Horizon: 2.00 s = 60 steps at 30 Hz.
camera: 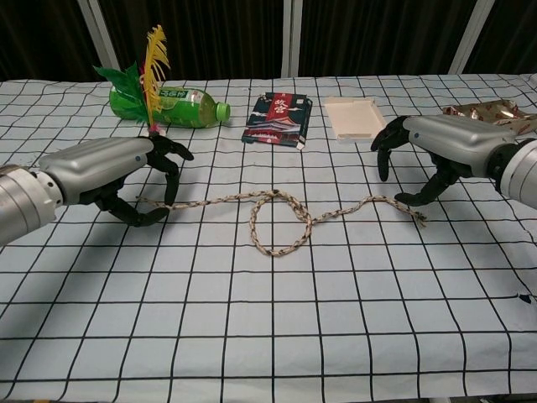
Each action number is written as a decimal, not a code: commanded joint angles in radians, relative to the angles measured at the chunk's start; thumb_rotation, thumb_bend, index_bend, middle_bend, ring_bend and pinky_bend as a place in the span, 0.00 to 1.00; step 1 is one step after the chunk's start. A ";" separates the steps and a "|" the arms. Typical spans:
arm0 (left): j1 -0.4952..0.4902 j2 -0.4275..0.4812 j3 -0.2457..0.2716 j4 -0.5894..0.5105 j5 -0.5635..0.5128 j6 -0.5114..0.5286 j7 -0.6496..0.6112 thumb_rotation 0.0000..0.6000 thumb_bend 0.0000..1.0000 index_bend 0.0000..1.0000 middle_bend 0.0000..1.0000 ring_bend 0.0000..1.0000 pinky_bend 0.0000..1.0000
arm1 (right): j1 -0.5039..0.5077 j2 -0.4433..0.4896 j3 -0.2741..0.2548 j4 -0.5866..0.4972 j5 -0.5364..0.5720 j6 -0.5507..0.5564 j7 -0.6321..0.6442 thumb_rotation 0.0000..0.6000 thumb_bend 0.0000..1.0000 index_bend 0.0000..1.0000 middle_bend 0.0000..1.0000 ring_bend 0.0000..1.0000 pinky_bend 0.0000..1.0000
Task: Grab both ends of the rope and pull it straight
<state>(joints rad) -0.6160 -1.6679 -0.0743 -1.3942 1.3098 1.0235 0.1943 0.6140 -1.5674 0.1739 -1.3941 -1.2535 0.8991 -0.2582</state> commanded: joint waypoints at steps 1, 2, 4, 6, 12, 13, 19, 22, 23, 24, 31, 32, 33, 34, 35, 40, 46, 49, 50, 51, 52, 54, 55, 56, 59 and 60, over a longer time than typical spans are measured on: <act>0.000 0.000 -0.001 0.001 0.000 -0.001 -0.001 1.00 0.39 0.58 0.11 0.00 0.00 | 0.017 -0.028 -0.001 0.025 0.017 -0.010 -0.020 1.00 0.25 0.50 0.18 0.00 0.00; 0.000 -0.001 -0.002 0.002 0.000 -0.002 -0.002 1.00 0.39 0.58 0.11 0.00 0.00 | 0.021 -0.036 -0.001 0.033 0.021 -0.012 -0.023 1.00 0.26 0.50 0.18 0.00 0.00; 0.001 -0.001 -0.002 0.003 0.001 -0.003 -0.004 1.00 0.39 0.58 0.11 0.00 0.00 | 0.028 -0.054 -0.005 0.049 0.029 -0.017 -0.030 1.00 0.29 0.51 0.18 0.00 0.00; 0.002 -0.001 -0.002 0.005 0.001 -0.003 -0.006 1.00 0.39 0.58 0.11 0.00 0.00 | 0.034 -0.069 -0.009 0.065 0.033 -0.019 -0.036 1.00 0.30 0.51 0.18 0.00 0.00; 0.005 -0.001 -0.001 0.010 0.004 -0.004 -0.012 1.00 0.39 0.58 0.11 0.00 0.00 | 0.046 -0.093 -0.012 0.096 0.048 -0.021 -0.044 1.00 0.32 0.52 0.19 0.00 0.00; 0.006 -0.001 -0.001 0.010 0.004 -0.004 -0.014 1.00 0.39 0.58 0.11 0.00 0.00 | 0.046 -0.095 -0.012 0.098 0.049 -0.019 -0.042 1.00 0.32 0.52 0.19 0.00 0.00; 0.006 -0.003 -0.002 0.015 0.009 -0.004 -0.021 1.00 0.39 0.58 0.11 0.00 0.00 | 0.052 -0.103 -0.015 0.109 0.055 -0.016 -0.043 1.00 0.32 0.53 0.19 0.00 0.00; 0.006 -0.003 -0.003 0.016 0.010 -0.006 -0.023 1.00 0.39 0.58 0.11 0.00 0.00 | 0.055 -0.107 -0.014 0.112 0.061 -0.016 -0.044 1.00 0.32 0.54 0.19 0.00 0.00; 0.006 -0.003 -0.004 0.017 0.011 -0.006 -0.023 1.00 0.39 0.58 0.11 0.00 0.00 | 0.057 -0.107 -0.014 0.114 0.063 -0.017 -0.044 1.00 0.33 0.55 0.19 0.00 0.00; 0.005 -0.002 -0.005 0.017 0.011 -0.007 -0.024 1.00 0.39 0.58 0.11 0.00 0.00 | 0.058 -0.108 -0.015 0.115 0.066 -0.018 -0.045 1.00 0.34 0.55 0.19 0.00 0.00; 0.008 -0.001 -0.003 0.017 0.015 -0.007 -0.026 1.00 0.39 0.58 0.11 0.00 0.00 | 0.061 -0.112 -0.015 0.119 0.073 -0.014 -0.038 1.00 0.35 0.57 0.20 0.00 0.00; 0.008 -0.001 -0.003 0.017 0.014 -0.008 -0.026 1.00 0.39 0.58 0.11 0.00 0.00 | 0.061 -0.111 -0.015 0.119 0.074 -0.013 -0.037 1.00 0.36 0.57 0.20 0.00 0.00; 0.008 -0.002 -0.003 0.018 0.014 -0.008 -0.026 1.00 0.39 0.58 0.11 0.00 0.00 | 0.061 -0.111 -0.015 0.118 0.074 -0.013 -0.036 1.00 0.36 0.57 0.20 0.00 0.00; 0.008 -0.002 -0.002 0.018 0.015 -0.009 -0.026 1.00 0.39 0.58 0.11 0.00 0.00 | 0.062 -0.111 -0.015 0.118 0.074 -0.013 -0.034 1.00 0.37 0.57 0.20 0.00 0.00; 0.008 -0.002 -0.003 0.018 0.015 -0.008 -0.026 1.00 0.39 0.58 0.11 0.00 0.00 | 0.062 -0.111 -0.016 0.118 0.074 -0.012 -0.034 1.00 0.38 0.58 0.20 0.00 0.00; 0.007 0.000 -0.004 0.019 0.020 -0.008 -0.032 1.00 0.40 0.58 0.11 0.00 0.00 | 0.062 -0.111 -0.018 0.117 0.072 -0.006 -0.028 1.00 0.47 0.61 0.21 0.00 0.00; 0.016 0.010 -0.001 0.017 0.035 0.009 -0.050 1.00 0.40 0.58 0.11 0.00 0.00 | 0.057 -0.087 -0.010 0.096 0.062 0.017 -0.011 1.00 0.57 0.65 0.23 0.00 0.00; 0.025 0.024 -0.002 0.013 0.042 0.025 -0.065 1.00 0.40 0.58 0.11 0.00 0.00 | 0.048 -0.055 -0.004 0.067 0.060 0.035 -0.002 1.00 0.58 0.66 0.23 0.00 0.00; 0.030 0.032 -0.003 0.010 0.044 0.034 -0.073 1.00 0.40 0.58 0.11 0.00 0.00 | 0.042 -0.038 -0.002 0.051 0.059 0.044 0.001 1.00 0.58 0.66 0.23 0.00 0.00; 0.035 0.039 -0.003 0.008 0.046 0.041 -0.078 1.00 0.40 0.58 0.11 0.00 0.00 | 0.037 -0.023 -0.001 0.038 0.058 0.052 0.004 1.00 0.58 0.66 0.23 0.00 0.00; 0.041 0.047 -0.004 0.007 0.047 0.050 -0.084 1.00 0.41 0.58 0.11 0.00 0.00 | 0.031 -0.007 0.000 0.024 0.056 0.061 0.008 1.00 0.58 0.66 0.23 0.00 0.00; 0.053 0.068 -0.008 0.003 0.047 0.068 -0.098 1.00 0.40 0.58 0.11 0.00 0.00 | 0.015 0.033 0.003 -0.008 0.052 0.082 0.020 1.00 0.58 0.67 0.23 0.00 0.00; 0.059 0.077 -0.008 0.001 0.046 0.076 -0.103 1.00 0.40 0.58 0.11 0.00 0.00 | 0.006 0.052 0.004 -0.023 0.052 0.091 0.028 1.00 0.58 0.67 0.23 0.00 0.00; 0.067 0.090 -0.010 0.000 0.046 0.085 -0.108 1.00 0.40 0.58 0.11 0.00 0.00 | -0.006 0.077 0.006 -0.043 0.051 0.103 0.041 1.00 0.58 0.67 0.23 0.00 0.00; 0.080 0.121 -0.019 0.000 0.040 0.102 -0.124 1.00 0.40 0.58 0.11 0.00 0.00 | -0.037 0.131 0.005 -0.083 0.046 0.137 0.068 1.00 0.58 0.67 0.23 0.00 0.00; 0.088 0.134 -0.021 0.001 0.037 0.110 -0.132 1.00 0.40 0.58 0.11 0.00 0.00 | -0.051 0.153 0.004 -0.098 0.043 0.152 0.079 1.00 0.58 0.67 0.23 0.00 0.00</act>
<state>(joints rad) -0.5394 -1.5491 -0.0899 -1.3934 1.3511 1.1219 0.0740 0.5885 -1.4468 0.1776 -1.4639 -1.2047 1.0246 -0.2014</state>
